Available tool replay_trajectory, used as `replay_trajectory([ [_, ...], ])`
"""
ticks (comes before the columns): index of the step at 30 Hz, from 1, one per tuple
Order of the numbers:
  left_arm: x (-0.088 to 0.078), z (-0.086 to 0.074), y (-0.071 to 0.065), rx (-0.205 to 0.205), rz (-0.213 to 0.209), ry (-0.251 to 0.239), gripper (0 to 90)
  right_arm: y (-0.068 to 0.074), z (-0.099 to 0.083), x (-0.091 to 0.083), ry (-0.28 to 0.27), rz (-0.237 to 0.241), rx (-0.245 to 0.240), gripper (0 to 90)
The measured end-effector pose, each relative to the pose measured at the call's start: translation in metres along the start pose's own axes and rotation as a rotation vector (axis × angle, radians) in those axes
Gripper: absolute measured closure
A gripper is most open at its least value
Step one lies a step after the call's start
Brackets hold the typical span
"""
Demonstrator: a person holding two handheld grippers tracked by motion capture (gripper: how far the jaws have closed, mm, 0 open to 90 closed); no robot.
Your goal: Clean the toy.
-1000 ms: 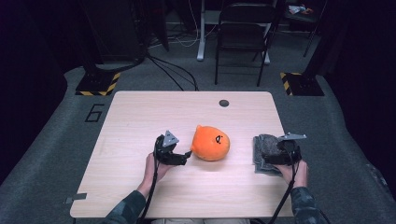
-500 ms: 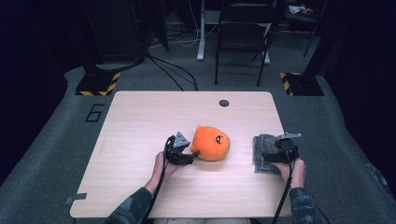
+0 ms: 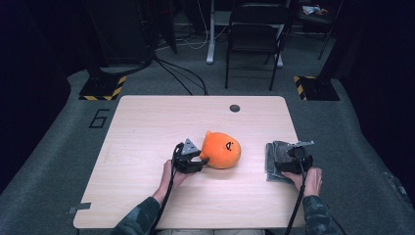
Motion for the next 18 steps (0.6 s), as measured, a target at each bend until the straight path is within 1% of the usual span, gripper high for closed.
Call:
replay_trajectory([
  [1,0.0,0.0,0.0,0.002,0.0,0.001,52.0,-0.001,0.0,0.0,0.002,0.002,-0.002,5.6],
  [2,0.0,0.0,0.0,0.002,0.0,0.001,52.2,0.0,-0.001,-0.001,0.011,-0.007,0.021,5.5],
  [3,0.0,0.0,0.0,0.005,0.001,0.002,52.5,-0.002,0.0,0.0,0.004,-0.018,0.013,6.1],
  [4,0.0,0.0,0.0,0.005,0.001,0.003,52.7,-0.001,0.001,0.0,0.008,-0.026,0.011,9.2],
  [5,0.0,-0.001,0.0,0.001,-0.003,0.004,52.9,0.0,0.001,-0.002,0.009,-0.025,0.02,12.9],
  [6,0.0,-0.001,0.0,0.002,-0.003,0.005,53.2,0.002,0.0,-0.004,0.022,-0.017,0.038,15.6],
  [7,0.0,-0.001,0.0,0.004,0.0,0.005,53.5,0.002,0.001,-0.004,0.015,-0.012,0.024,18.2],
  [8,0.0,-0.001,0.0,0.003,0.0,0.007,53.9,0.003,0.001,-0.004,0.022,-0.003,0.03,22.8],
  [9,0.0,-0.001,0.0,0.005,0.0,0.006,54.2,0.001,0.002,-0.005,0.01,0.004,0.023,28.7],
  [10,0.0,-0.001,0.0,0.004,0.003,0.003,54.4,0.0,0.002,-0.006,0.003,0.006,0.015,32.2],
  [11,0.0,-0.001,0.0,0.005,0.006,0.002,54.4,0.0,0.002,-0.007,0.0,0.008,0.026,34.6],
  [12,0.0,-0.001,0.0,0.001,0.006,0.001,54.5,-0.002,0.002,-0.007,-0.01,0.007,0.023,37.8],
  [13,0.0,-0.001,0.0,0.005,0.006,0.002,54.6,-0.003,0.001,-0.008,-0.009,0.007,0.029,41.5],
  [15,0.0,-0.001,0.0,0.001,0.006,0.001,55.0,-0.004,0.003,-0.008,-0.027,0.008,0.023,50.5],
  [16,0.0,-0.001,0.0,0.001,0.007,0.002,55.2,-0.003,0.003,-0.009,-0.032,0.012,0.023,56.4],
  [17,0.0,-0.001,0.0,0.002,0.008,0.003,55.6,-0.001,0.003,-0.009,-0.033,0.029,0.009,63.7],
  [18,0.0,-0.001,0.0,-0.002,0.007,0.003,55.8,0.003,0.003,-0.01,-0.029,0.039,0.006,67.1],
])
Point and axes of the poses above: each handheld gripper's, and its own axes: x roughly forward along the jaws, z roughly out of its top, y roughly to its left, the point moved 10 cm from there along x, roughly forward along the jaws, and after that the axes turned 2 degrees about -z, right-handed, at the moved point
